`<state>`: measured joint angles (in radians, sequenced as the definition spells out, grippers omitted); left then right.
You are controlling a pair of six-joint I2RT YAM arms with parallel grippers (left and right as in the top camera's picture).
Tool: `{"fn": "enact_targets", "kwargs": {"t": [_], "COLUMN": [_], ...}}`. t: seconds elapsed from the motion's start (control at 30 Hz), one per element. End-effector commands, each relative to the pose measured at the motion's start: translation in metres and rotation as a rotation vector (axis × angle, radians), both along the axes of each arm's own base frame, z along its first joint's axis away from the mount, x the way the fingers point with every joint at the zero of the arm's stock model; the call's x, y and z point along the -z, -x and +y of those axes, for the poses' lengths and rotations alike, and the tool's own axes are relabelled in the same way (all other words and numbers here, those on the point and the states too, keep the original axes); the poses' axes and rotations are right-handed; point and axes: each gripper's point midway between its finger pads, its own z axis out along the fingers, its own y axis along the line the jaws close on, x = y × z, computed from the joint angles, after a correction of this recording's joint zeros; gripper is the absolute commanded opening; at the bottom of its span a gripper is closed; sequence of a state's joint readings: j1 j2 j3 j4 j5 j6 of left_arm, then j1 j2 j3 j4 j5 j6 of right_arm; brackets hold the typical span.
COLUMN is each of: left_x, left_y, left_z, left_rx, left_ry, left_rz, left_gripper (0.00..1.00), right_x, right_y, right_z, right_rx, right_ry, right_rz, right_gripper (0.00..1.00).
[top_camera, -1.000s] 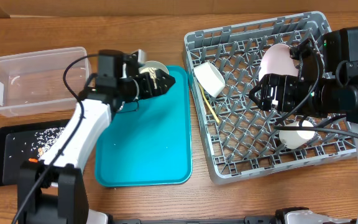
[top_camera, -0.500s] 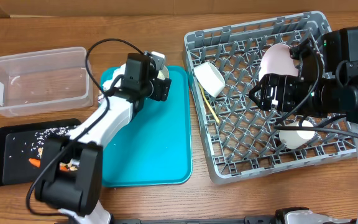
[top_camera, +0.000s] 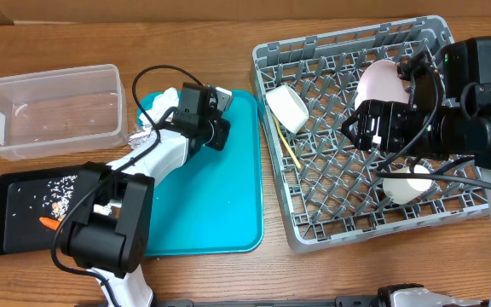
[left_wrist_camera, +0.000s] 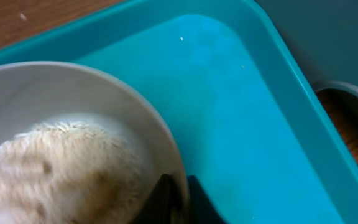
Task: Sort waste into correct bins and load items into the dishwasher rack
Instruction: 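Return the left gripper to the second peanut bowl and grasp its rim, then tip the second bowl over the black tray to empty it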
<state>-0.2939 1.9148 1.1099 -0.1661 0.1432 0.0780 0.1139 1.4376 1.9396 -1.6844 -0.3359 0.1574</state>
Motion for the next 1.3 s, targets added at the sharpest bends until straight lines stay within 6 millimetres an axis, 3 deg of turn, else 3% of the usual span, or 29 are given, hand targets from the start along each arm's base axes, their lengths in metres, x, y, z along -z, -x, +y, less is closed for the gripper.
{"fn": "enact_targets", "kwargs": {"t": [0.0, 0.17, 0.37, 0.67, 0.73, 0.83, 1.03, 1.1, 1.27], "left_x": [0.012, 0.006, -0.018, -0.093, -0.122, -0.145, -0.17, -0.175, -0.179], "left_y": [0.015, 0.032, 0.046, 0.085, 0.104, 0.122, 0.151, 0.16, 0.163], "left_z": [-0.002, -0.005, 0.0, 0.012, 0.014, 0.019, 0.069, 0.105, 0.15], "left_rx": [0.015, 0.026, -0.01, -0.123, -0.171, -0.202, -0.395, -0.514, -0.586], "left_ry": [0.006, 0.035, 0.049, 0.107, 0.174, 0.228, 0.273, 0.288, 0.43], "left_rz": [0.078, 0.142, 0.167, 0.197, 0.21, 0.213, 0.233, 0.234, 0.223], "left_gripper": [0.04, 0.04, 0.04, 0.04, 0.04, 0.04, 0.04, 0.04, 0.04], "right_x": [-0.002, -0.001, -0.001, 0.0, 0.0, 0.0, 0.0, 0.0, 0.0], "right_y": [-0.001, 0.0, 0.001, 0.002, 0.002, 0.002, 0.002, 0.002, 0.002], "right_z": [0.001, 0.001, 0.001, 0.001, 0.001, 0.001, 0.001, 0.001, 0.001], "right_rx": [-0.004, -0.004, -0.004, -0.005, -0.005, -0.005, -0.005, -0.005, -0.005], "right_ry": [-0.003, -0.002, -0.002, -0.001, -0.001, -0.001, -0.001, -0.001, -0.001], "right_rz": [-0.009, -0.002, 0.002, 0.006, 0.006, 0.006, 0.006, 0.006, 0.006], "right_gripper": [1.0, 1.0, 1.0, 1.0, 1.0, 1.0, 1.0, 1.0, 1.0]}}
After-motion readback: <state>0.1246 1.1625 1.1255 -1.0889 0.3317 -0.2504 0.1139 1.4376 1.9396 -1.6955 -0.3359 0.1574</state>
